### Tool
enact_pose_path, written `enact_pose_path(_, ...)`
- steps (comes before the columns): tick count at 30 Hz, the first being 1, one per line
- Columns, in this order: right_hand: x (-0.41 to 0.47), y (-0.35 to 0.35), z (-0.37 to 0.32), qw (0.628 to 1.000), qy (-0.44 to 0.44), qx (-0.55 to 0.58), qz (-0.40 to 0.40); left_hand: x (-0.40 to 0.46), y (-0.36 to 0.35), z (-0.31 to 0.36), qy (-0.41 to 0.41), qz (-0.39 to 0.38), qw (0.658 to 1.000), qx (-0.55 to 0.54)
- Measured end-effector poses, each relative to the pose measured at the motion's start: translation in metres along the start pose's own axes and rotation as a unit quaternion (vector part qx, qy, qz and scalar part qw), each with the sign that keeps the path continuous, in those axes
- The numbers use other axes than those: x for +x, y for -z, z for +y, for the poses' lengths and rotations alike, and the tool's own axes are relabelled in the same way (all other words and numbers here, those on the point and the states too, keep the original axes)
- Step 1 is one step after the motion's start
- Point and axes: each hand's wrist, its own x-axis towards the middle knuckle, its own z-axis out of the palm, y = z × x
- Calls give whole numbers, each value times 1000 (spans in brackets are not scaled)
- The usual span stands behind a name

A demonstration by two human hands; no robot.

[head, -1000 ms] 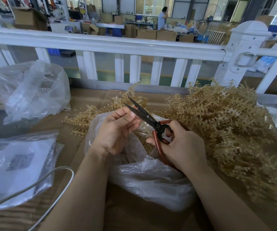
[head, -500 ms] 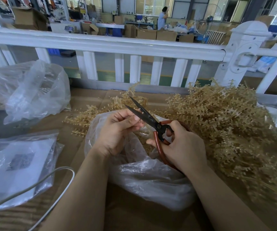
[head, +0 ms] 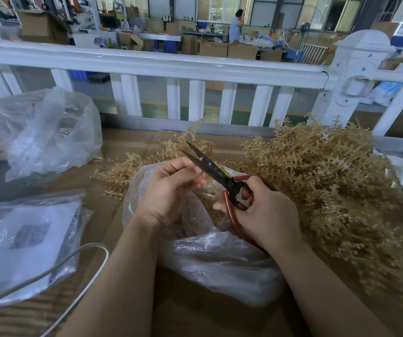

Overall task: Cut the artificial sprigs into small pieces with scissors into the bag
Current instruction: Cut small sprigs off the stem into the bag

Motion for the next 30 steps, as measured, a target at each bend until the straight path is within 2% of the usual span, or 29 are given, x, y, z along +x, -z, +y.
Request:
enact_pose_path(11, 0, 0, 2, 999, 5, -22, -25, -1, -2, -3, -25, 38, 995, 85)
enact_pose_path(19, -1, 2, 2, 1000, 5, 11, -22, 0, -2, -1, -40, 23, 993, 106)
enact_pose_path(30, 0, 0, 3, 999, 8, 17, -42, -2, -7, 4, -25, 17, 997, 71)
